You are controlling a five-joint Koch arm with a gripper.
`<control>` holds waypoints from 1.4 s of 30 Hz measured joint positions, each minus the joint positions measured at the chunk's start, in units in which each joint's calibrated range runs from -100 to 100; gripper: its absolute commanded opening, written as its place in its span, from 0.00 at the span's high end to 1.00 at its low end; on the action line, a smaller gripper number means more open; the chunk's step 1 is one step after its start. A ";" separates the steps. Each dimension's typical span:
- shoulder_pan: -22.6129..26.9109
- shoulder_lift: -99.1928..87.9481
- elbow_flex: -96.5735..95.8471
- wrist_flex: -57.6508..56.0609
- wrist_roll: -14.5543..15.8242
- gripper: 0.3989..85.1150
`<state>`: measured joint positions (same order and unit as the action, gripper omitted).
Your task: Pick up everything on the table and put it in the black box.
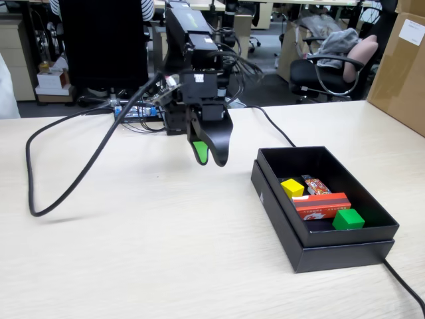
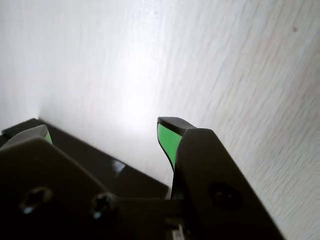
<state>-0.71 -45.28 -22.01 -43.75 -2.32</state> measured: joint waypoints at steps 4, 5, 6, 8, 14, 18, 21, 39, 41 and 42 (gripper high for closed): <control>0.44 -5.70 -10.96 6.99 -0.15 0.48; 0.49 -6.97 -12.88 8.47 -0.20 0.47; 0.49 -8.23 -14.61 9.70 -0.20 0.47; 0.54 -10.64 -18.17 12.50 -0.20 0.47; 0.68 -16.34 -30.41 25.41 0.29 0.43; 0.78 -18.62 -36.80 28.70 1.90 0.41; 1.07 -19.51 -39.36 31.66 2.39 0.41; 1.47 -20.65 -54.98 50.58 2.83 0.42; 1.42 -20.77 -55.98 51.64 2.88 0.42; 1.42 -20.77 -56.80 52.88 2.88 0.42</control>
<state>0.71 -66.05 -78.81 9.13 0.56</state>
